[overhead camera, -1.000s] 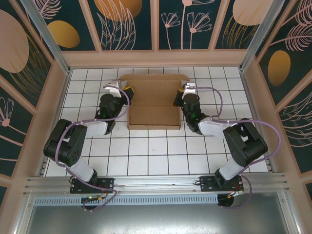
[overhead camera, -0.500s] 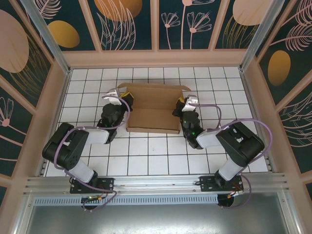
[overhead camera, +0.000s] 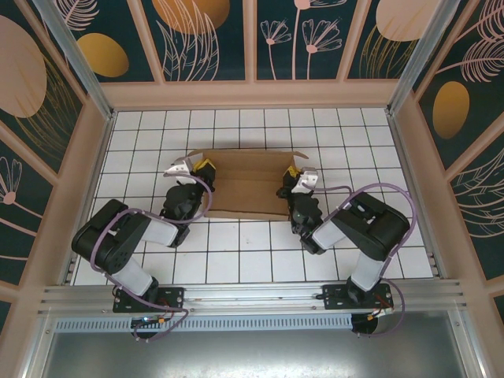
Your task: Fold the paper box
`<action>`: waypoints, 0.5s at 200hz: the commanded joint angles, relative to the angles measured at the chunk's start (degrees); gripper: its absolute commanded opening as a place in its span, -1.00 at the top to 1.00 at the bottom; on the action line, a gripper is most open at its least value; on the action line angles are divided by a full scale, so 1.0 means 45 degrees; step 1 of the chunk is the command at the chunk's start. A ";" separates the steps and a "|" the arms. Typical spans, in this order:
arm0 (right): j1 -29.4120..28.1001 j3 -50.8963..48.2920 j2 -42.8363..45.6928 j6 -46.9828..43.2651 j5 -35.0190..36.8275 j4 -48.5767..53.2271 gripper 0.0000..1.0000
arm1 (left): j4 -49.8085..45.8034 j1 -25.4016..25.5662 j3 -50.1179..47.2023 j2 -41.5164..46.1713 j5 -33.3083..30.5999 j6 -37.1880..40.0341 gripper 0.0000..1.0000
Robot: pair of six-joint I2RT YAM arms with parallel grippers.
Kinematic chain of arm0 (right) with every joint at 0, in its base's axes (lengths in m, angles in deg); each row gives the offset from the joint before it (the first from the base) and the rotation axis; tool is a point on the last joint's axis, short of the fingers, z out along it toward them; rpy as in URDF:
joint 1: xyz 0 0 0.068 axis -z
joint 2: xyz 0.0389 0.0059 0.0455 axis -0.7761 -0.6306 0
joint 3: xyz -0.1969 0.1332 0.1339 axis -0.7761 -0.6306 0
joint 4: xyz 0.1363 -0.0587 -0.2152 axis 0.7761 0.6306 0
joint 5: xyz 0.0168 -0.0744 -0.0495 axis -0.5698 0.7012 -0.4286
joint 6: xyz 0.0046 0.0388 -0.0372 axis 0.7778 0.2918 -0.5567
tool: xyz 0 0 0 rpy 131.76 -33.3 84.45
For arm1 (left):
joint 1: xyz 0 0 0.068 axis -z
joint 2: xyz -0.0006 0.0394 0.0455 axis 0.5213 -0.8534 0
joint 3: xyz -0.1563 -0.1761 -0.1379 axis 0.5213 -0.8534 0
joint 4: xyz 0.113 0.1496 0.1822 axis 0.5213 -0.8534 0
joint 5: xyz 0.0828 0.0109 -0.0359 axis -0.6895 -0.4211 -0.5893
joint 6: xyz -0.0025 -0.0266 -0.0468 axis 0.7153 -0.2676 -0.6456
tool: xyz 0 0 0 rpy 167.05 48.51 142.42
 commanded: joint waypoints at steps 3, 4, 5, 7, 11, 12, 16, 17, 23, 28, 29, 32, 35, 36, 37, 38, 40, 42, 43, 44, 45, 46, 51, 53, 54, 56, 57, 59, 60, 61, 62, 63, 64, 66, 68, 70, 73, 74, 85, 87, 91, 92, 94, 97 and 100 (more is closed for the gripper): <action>-0.0329 -0.0337 -0.0400 0.0503 -0.0347 -0.1928 1.00 | 0.0962 0.0431 -0.0455 -0.0283 0.0725 -0.0141 0.49; -0.0329 -0.0359 -0.0394 0.0519 -0.0359 -0.1926 1.00 | 0.0988 0.0432 -0.0468 -0.0285 0.0720 -0.0141 0.49; -0.0329 -0.0371 -0.0411 0.0536 -0.0365 -0.1924 1.00 | 0.1002 0.0442 -0.0475 -0.0287 0.0717 -0.0141 0.49; -0.0329 -0.0394 -0.0410 0.0559 -0.0370 -0.1924 1.00 | 0.1036 0.0450 -0.0519 -0.0302 0.0716 -0.0141 0.49; -0.0327 -0.0437 -0.0436 0.0591 -0.0400 -0.1923 1.00 | 0.1085 0.0480 -0.0579 -0.0325 0.0715 -0.0158 0.48; -0.0328 -0.0448 -0.0432 0.0602 -0.0405 -0.1913 1.00 | 0.1098 0.0476 -0.0598 -0.0336 0.0715 -0.0159 0.48; -0.0356 -0.0483 -0.0457 0.0629 -0.0410 -0.1907 1.00 | 0.1158 0.0488 -0.0667 -0.0360 0.0715 -0.0170 0.49; -0.0352 -0.0501 -0.0462 0.0630 -0.0410 -0.1905 1.00 | 0.1165 0.0480 -0.0691 -0.0373 0.0715 -0.0175 0.49; -0.0385 -0.0554 -0.0495 0.0648 -0.0374 -0.1904 1.00 | 0.1241 0.0509 -0.0776 -0.0413 0.0725 -0.0180 0.48; -0.0405 -0.0601 -0.0532 0.0699 -0.0394 -0.1932 1.00 | 0.1319 0.0499 -0.0862 -0.0436 0.0699 -0.0192 0.48; -0.0406 -0.0609 -0.0529 0.0695 -0.0392 -0.1928 1.00 | 0.1333 0.0505 -0.0867 -0.0450 0.0697 -0.0196 0.48; -0.0417 -0.0640 -0.0541 0.0738 -0.0391 -0.1924 1.00 | 0.1389 0.0506 -0.0930 -0.0462 0.0679 -0.0209 0.48; -0.0423 -0.0668 -0.0552 0.0758 -0.0394 -0.1923 1.00 | 0.1418 0.0506 -0.0987 -0.0463 0.0667 -0.0218 0.48; -0.0425 -0.0681 -0.0549 0.0753 -0.0392 -0.1914 1.00 | 0.1422 0.0509 -0.1007 -0.0473 0.0661 -0.0219 0.49; -0.0436 -0.0688 -0.0557 0.0771 -0.0392 -0.1928 1.00 | 0.1423 0.0510 -0.1018 -0.0478 0.0659 -0.0229 0.48; -0.0441 -0.0701 -0.0561 0.0770 -0.0391 -0.1945 1.00 | 0.1434 0.0511 -0.1033 -0.0481 0.0658 -0.0234 0.48; -0.0445 -0.0716 -0.0569 0.0779 -0.0391 -0.1943 1.00 | 0.1439 0.0511 -0.1059 -0.0482 0.0657 -0.0255 0.48; -0.0441 -0.0739 -0.0576 0.0796 -0.0391 -0.1953 1.00 | 0.1443 0.0511 -0.1089 -0.0493 0.0642 -0.0272 0.48; -0.0444 -0.0746 -0.0590 0.0812 -0.0391 -0.1957 1.00 | 0.1434 0.0502 -0.1098 -0.0488 0.0649 -0.0285 0.48; -0.0435 -0.0759 -0.0587 0.0819 -0.0401 -0.1950 1.00 | 0.1439 0.0507 -0.1102 -0.0485 0.0653 -0.0291 0.49; -0.0441 -0.0766 -0.0596 0.0833 -0.0416 -0.1956 1.00 | 0.1442 0.0509 -0.1114 -0.0494 0.0655 -0.0304 0.48; -0.0444 -0.0779 -0.0610 0.0840 -0.0423 -0.1969 1.00 | 0.1443 0.0510 -0.1139 -0.0498 0.0656 -0.0310 0.48; -0.0463 -0.0827 -0.0636 0.0870 -0.0495 -0.1981 1.00 | 0.1471 0.0527 -0.1201 -0.0497 0.0671 -0.0314 0.48; -0.0455 -0.0840 -0.0636 0.0867 -0.0515 -0.1991 1.00 | 0.1481 0.0535 -0.1237 -0.0487 0.0675 -0.0316 0.48; -0.0470 -0.0845 -0.0650 0.0867 -0.0531 -0.1996 1.00 | 0.1482 0.0533 -0.1250 -0.0495 0.0675 -0.0317 0.48; -0.0482 -0.0854 -0.0655 0.0867 -0.0543 -0.1985 1.00 | 0.1493 0.0527 -0.1274 -0.0486 0.0676 -0.0317 0.48; -0.0484 -0.0862 -0.0659 0.0866 -0.0555 -0.1993 1.00 | 0.1498 0.0529 -0.1288 -0.0485 0.0676 -0.0317 0.48; -0.0509 -0.0873 -0.0647 0.0871 -0.0564 -0.1990 1.00 | 0.1512 0.0535 -0.1308 -0.0483 0.0676 -0.0336 0.48; -0.0517 -0.0882 -0.0665 0.0869 -0.0565 -0.1986 1.00 | 0.1517 0.0533 -0.1324 -0.0473 0.0676 -0.0336 0.48; -0.0521 -0.0896 -0.0674 0.0868 -0.0566 -0.1984 1.00 | 0.1520 0.0532 -0.1332 -0.0488 0.0676 -0.0336 0.48; -0.0532 -0.0902 -0.0668 0.0867 -0.0567 -0.1983 1.00 | 0.1521 0.0541 -0.1346 -0.0486 0.0676 -0.0336 0.48; -0.0548 -0.0906 -0.0666 0.0867 -0.0567 -0.1982 1.00 | 0.1522 0.0546 -0.1353 -0.0484 0.0676 -0.0336 0.48; -0.0546 -0.0908 -0.0684 0.0867 -0.0567 -0.1992 1.00 | 0.1522 0.0548 -0.1366 -0.0484 0.0676 -0.0336 0.48; -0.0574 -0.0933 -0.0697 0.0871 -0.0567 -0.1999 1.00 | 0.1523 0.0550 -0.1386 -0.0473 0.0676 -0.0336 0.48; -0.0581 -0.0955 -0.0701 0.0868 -0.0582 -0.1991 1.00 | 0.1523 0.0550 -0.1411 -0.0481 0.0666 -0.0336 0.48; -0.0597 -0.0965 -0.0716 0.0876 -0.0600 -0.1999 1.00 | 0.1523 0.0550 -0.1431 -0.0482 0.0659 -0.0336 0.48; -0.0612 -0.0982 -0.0743 0.0880 -0.0637 -0.2018 1.00 | 0.1523 0.0565 -0.1462 -0.0483 0.0667 -0.0354 0.48; -0.0617 -0.0985 -0.0752 0.0873 -0.0641 -0.2020 1.00 | 0.1532 0.0568 -0.1470 -0.0483 0.0671 -0.0355 0.48; -0.0709 -0.1060 -0.0837 0.0922 -0.0656 -0.2031 1.00 | 0.1603 0.0606 -0.1554 -0.0517 0.0729 -0.0351 0.48; -0.0727 -0.1069 -0.0848 0.0954 -0.0648 -0.2023 1.00 | 0.1616 0.0623 -0.1570 -0.0531 0.0733 -0.0355 0.48; -0.0741 -0.1111 -0.0878 0.0960 -0.0627 -0.2031 1.00 | 0.1665 0.0645 -0.1587 -0.0541 0.0734 -0.0356 0.48; -0.0750 -0.1108 -0.0888 0.0981 -0.0626 -0.2026 1.00 | 0.1672 0.0647 -0.1600 -0.0541 0.0735 -0.0356 0.48; -0.0757 -0.1135 -0.0895 0.0993 -0.0626 -0.2037 1.00 | 0.1692 0.0672 -0.1625 -0.0542 0.0720 -0.0341 0.48; -0.0776 -0.1167 -0.0919 0.1029 -0.0608 -0.2038 1.00 | 0.1724 0.0680 -0.1633 -0.0542 0.0701 -0.0337 0.48; -0.0788 -0.1191 -0.0946 0.1060 -0.0611 -0.2052 1.00 | 0.1736 0.0713 -0.1651 -0.0525 0.0699 -0.0322 0.48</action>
